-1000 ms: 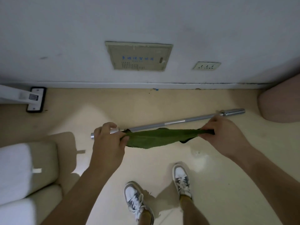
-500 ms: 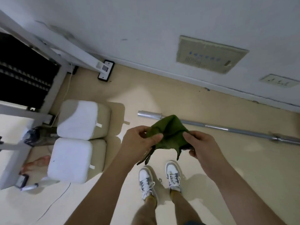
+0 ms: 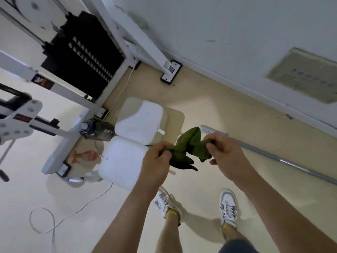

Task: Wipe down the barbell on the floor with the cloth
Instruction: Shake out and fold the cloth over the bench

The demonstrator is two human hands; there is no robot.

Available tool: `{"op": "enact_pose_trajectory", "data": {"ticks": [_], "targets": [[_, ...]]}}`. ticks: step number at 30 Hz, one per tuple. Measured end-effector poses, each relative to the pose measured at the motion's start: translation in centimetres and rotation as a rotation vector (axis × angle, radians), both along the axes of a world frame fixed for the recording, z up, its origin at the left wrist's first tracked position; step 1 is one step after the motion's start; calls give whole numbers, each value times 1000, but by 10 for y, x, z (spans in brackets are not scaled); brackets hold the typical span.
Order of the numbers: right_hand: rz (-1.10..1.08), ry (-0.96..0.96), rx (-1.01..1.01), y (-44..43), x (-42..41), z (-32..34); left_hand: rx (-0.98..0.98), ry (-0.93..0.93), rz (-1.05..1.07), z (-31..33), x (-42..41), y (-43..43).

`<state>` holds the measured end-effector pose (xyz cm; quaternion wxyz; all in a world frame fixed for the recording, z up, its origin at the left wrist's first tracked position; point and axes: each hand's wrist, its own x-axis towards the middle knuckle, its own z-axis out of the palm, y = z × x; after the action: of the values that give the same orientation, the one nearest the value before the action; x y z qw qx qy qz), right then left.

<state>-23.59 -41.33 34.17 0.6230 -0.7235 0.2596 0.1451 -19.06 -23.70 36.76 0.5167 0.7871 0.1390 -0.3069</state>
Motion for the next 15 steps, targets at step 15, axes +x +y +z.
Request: {"op": "enact_pose_trajectory", "data": {"ticks": [15], "targets": [[-196,-245,-300,115,201,-33,-222,-114,224,-58,204,147]]}}
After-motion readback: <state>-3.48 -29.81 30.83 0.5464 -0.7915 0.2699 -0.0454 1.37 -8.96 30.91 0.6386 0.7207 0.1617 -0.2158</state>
